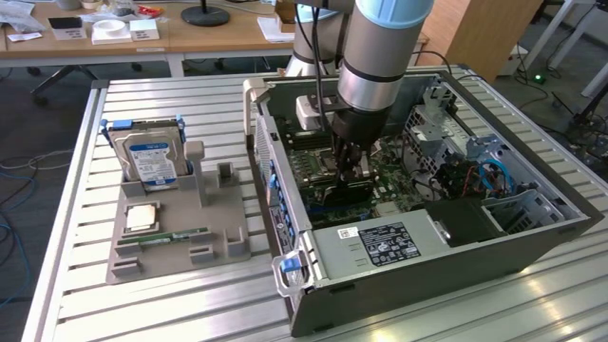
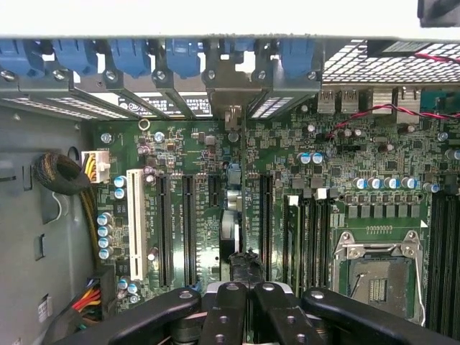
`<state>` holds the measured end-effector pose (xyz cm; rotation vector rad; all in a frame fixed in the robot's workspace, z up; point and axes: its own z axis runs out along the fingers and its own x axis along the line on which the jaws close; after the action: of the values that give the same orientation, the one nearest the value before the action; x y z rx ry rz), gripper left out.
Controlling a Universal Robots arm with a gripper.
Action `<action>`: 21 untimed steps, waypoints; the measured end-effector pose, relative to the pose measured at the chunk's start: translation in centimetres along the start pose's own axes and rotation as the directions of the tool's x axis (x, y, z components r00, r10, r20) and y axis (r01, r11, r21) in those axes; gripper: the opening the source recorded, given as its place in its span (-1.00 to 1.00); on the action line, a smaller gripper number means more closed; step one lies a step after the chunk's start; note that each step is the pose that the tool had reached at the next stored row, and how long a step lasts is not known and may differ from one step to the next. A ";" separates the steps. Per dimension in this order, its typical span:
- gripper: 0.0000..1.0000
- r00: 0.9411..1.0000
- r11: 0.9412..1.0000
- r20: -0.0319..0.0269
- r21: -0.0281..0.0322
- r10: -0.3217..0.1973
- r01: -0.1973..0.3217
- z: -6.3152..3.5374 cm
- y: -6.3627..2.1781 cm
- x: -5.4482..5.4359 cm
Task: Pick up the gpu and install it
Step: 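Press down on the gpu until it lock into place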
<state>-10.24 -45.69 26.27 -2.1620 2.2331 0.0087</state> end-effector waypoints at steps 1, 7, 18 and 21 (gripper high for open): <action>-0.79 1.000 1.000 0.000 0.000 0.000 0.000 0.01 0.00 0.0; -0.79 1.000 1.000 0.000 0.000 0.000 0.000 0.05 0.07 0.0; -0.79 1.000 1.000 0.000 0.000 0.000 0.000 0.10 0.08 0.0; -0.79 1.000 1.000 0.000 0.000 0.000 0.000 0.10 0.09 0.0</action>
<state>-10.33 -45.69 26.16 -2.1619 2.2330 0.0088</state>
